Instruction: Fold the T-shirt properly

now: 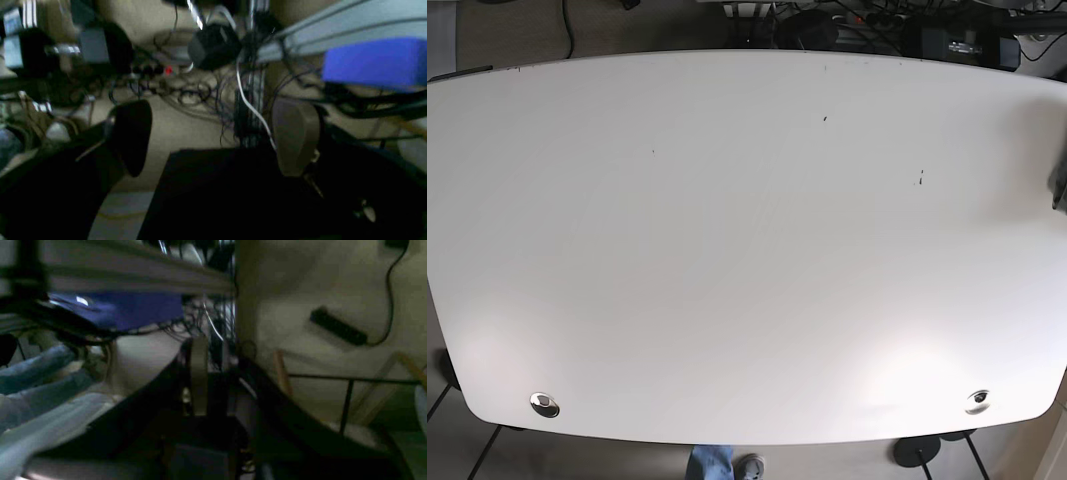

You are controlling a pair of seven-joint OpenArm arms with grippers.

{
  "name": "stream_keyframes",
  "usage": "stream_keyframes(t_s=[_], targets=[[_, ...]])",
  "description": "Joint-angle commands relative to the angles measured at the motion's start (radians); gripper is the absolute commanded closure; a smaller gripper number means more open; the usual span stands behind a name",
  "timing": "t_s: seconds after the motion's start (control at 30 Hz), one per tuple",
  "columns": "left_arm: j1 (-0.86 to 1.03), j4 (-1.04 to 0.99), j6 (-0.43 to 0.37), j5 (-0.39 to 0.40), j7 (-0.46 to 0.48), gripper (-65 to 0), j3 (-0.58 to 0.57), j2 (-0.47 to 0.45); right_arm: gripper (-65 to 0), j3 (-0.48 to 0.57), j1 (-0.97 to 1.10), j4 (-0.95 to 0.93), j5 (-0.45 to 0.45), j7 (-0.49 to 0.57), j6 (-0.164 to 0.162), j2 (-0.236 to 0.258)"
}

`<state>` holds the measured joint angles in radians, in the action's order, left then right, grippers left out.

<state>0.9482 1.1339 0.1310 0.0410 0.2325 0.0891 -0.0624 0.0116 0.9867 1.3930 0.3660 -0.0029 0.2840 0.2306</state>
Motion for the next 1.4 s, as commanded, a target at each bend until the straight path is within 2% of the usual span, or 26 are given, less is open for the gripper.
stream_keyframes(t_s=[0.03, 0.13, 0.27, 0.33, 0.47, 0.63, 0.73, 0.9, 0.97, 1.0, 1.1, 1.17, 1.4], targets=[[-0.045, -0.088, 0.002, 0.001, 0.015, -51.7, 0.002, -0.017, -7.1, 0.026, -0.039, -0.091, 0.005, 0.014, 0.005, 0.003], [-0.131, -0.237, 0.002, 0.000, 0.015, -51.7, 0.002, -0.018, -7.1, 0.087, -0.137, -0.251, 0.005, 0.017, 0.004, 0.003], [-0.260, -0.432, 0.002, -0.002, 0.015, -51.7, 0.002, -0.020, -7.1, 0.152, -0.229, -0.442, 0.005, 0.151, 0.001, 0.002], [-0.328, -0.521, 0.002, -0.002, 0.015, -51.7, 0.002, -0.020, -7.1, 0.192, -0.302, -0.551, 0.006, 0.165, 0.001, 0.002], [-0.413, -0.648, 0.002, -0.002, 0.015, -51.7, 0.001, -0.040, -7.1, 0.192, -0.400, -0.691, 0.006, 0.168, 0.001, -0.027], [-0.541, -0.826, 0.002, -0.003, 0.015, -51.7, 0.001, -0.043, -7.1, 0.196, -0.489, -0.783, 0.006, 0.168, 0.001, -0.035], [-0.591, -0.886, 0.002, -0.003, 0.014, -51.7, 0.001, -0.043, -7.1, 0.196, -0.547, -0.854, 0.005, 0.168, 0.001, -0.058], [-0.690, -0.926, -0.004, -0.002, -0.146, -51.9, 0.002, -0.040, -7.6, 0.196, -0.659, -0.992, 0.005, 0.168, 0.001, -0.061], [-0.700, -0.928, -0.101, -0.002, -0.157, -52.1, 0.002, -0.038, -7.8, 0.196, -0.682, -0.993, 0.005, 0.168, -0.001, -0.061], [-0.708, -0.931, -0.156, -0.003, -0.157, -52.2, 0.002, -0.037, -7.8, 0.196, -0.690, -0.993, 0.005, 0.168, -0.007, -0.061], [-0.733, -0.935, -0.159, -0.003, -0.157, -52.2, -0.038, -0.020, -7.8, 0.198, -0.708, -0.995, 0.005, 0.166, -0.088, -0.060], [-0.734, -0.935, -0.161, 0.003, -0.157, -52.2, -0.050, -0.017, -7.9, 0.198, -0.710, -0.995, 0.005, 0.166, -0.121, -0.060], [-0.737, -0.934, -0.164, -0.002, -0.150, -52.2, -0.055, 0.002, -7.9, 0.198, -0.711, -0.992, 0.005, 0.166, -0.128, -0.061]])
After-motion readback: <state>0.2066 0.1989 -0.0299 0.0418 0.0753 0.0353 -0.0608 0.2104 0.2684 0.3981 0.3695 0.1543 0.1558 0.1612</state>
